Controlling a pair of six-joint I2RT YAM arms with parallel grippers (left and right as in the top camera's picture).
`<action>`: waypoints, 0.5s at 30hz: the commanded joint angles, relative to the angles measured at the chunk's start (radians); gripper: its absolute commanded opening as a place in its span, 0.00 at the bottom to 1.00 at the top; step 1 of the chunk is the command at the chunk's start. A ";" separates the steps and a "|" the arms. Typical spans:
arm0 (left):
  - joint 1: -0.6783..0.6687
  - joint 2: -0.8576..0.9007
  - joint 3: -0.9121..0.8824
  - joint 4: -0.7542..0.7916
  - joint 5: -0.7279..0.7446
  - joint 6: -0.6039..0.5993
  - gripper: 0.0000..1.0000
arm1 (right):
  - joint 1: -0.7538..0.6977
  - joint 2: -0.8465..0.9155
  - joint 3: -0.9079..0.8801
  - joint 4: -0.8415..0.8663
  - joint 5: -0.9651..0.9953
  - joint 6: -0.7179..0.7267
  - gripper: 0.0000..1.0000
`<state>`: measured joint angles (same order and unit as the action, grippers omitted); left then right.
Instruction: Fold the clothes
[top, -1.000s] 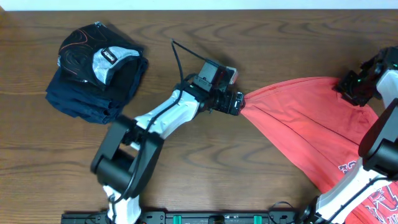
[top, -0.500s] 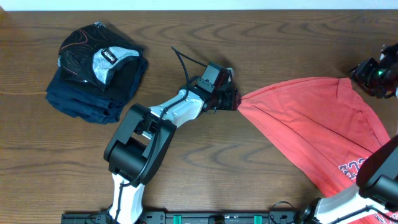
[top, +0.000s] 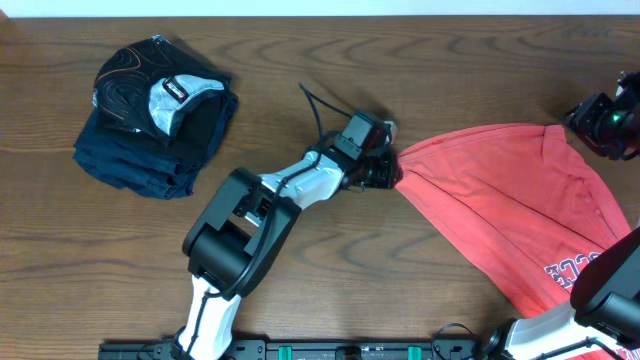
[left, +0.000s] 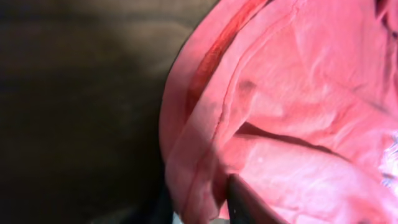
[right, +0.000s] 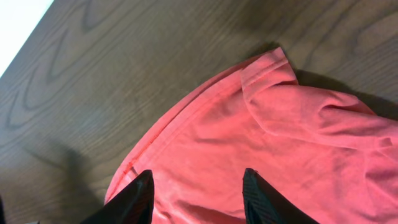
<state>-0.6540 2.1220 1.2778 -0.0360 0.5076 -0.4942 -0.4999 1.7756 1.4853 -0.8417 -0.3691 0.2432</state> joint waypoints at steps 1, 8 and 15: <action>0.011 0.039 -0.010 -0.015 -0.023 0.019 0.07 | -0.004 -0.018 0.004 -0.008 0.032 -0.016 0.45; 0.108 -0.026 -0.010 -0.252 -0.066 0.090 0.06 | -0.003 -0.017 0.004 -0.011 0.082 -0.016 0.48; 0.201 -0.152 -0.010 -0.559 -0.243 0.236 0.06 | 0.025 0.033 -0.010 0.016 0.117 -0.012 0.48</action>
<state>-0.4877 2.0155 1.2793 -0.5667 0.4103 -0.3576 -0.4965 1.7786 1.4853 -0.8360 -0.2756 0.2409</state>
